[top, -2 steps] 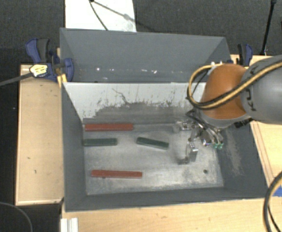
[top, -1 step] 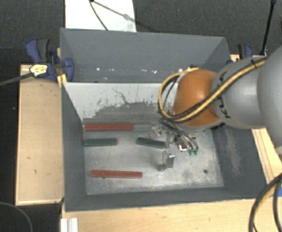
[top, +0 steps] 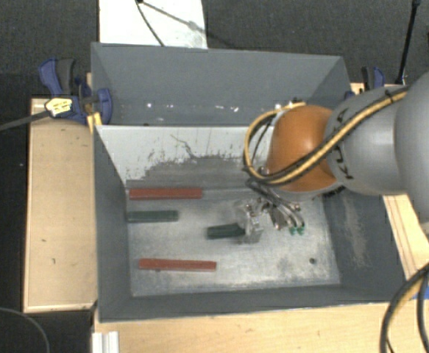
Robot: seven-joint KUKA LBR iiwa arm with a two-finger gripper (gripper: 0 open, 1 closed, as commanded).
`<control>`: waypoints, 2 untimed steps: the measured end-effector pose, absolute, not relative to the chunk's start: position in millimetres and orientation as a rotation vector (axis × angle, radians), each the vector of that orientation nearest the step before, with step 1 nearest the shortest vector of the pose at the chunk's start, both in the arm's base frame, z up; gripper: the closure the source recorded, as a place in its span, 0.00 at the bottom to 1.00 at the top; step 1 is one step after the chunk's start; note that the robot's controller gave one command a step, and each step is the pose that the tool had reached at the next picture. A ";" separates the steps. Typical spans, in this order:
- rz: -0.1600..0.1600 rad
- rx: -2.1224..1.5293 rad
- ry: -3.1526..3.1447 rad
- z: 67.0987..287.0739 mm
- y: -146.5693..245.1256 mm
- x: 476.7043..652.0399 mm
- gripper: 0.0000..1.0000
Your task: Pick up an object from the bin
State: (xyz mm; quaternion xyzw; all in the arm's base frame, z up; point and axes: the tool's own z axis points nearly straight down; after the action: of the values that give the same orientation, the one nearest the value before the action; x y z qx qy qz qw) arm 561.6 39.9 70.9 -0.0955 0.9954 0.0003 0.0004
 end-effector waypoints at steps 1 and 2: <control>0.002 -0.255 3.120 244.1 54.0 553.5 1.00; 0.005 -0.429 3.114 191.9 115.9 533.6 1.00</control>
Offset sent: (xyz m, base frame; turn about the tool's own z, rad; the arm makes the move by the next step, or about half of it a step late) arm -0.0104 0.0137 0.1677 0.0320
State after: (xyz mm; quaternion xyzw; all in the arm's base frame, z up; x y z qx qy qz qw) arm 533.6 115.9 191.9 -0.1363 0.9907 0.0015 -0.0010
